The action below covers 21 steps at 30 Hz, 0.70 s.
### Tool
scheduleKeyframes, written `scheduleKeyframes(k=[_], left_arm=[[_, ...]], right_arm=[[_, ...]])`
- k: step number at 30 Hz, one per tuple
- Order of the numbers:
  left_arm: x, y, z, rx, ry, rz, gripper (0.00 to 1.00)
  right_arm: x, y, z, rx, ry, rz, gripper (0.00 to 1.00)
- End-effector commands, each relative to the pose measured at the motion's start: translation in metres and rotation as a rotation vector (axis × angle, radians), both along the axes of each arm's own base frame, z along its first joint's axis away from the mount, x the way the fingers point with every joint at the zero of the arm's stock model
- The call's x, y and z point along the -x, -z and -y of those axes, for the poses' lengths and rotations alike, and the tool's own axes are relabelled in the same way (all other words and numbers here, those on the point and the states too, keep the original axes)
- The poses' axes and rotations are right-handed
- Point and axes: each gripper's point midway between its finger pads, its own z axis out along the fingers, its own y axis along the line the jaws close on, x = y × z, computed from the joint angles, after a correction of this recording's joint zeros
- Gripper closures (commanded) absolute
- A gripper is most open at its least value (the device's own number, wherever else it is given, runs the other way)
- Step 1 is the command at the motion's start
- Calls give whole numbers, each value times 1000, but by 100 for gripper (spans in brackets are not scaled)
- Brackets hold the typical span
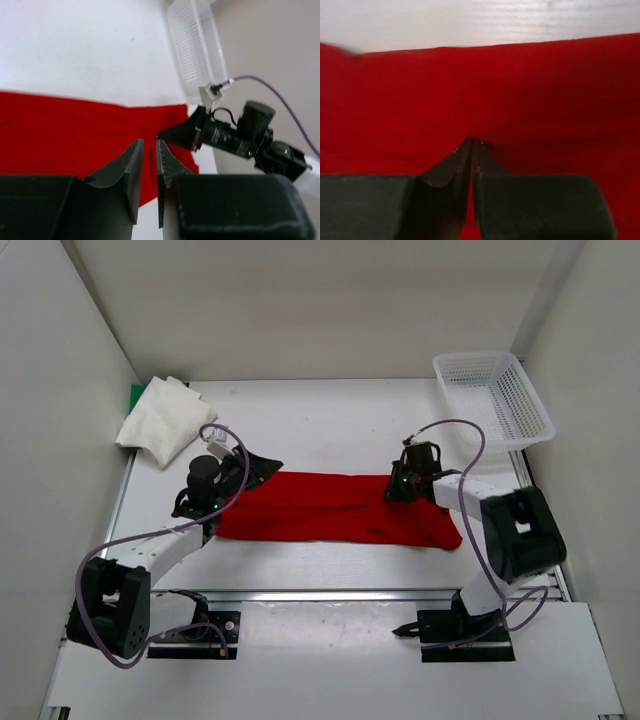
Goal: Fold and stack the t-shirts
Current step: Fold the other side of the tshirt into a rectangle
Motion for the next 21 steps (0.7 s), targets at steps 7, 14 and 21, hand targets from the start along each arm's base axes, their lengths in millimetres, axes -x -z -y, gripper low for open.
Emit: scheduleKeyframes(k=[7,14,21], left_arm=[[49,50,2,-85,102,-132,70],[67,61,-22,-125,47,-156,62],[77,70,-30,-187,74,-149,3]], right_arm=[[-169,-14,-66,-85,-132,40,97],[-246,-121,-168,-330,-333,267,95],[-157,-207,-161,-160,-423,391,61]])
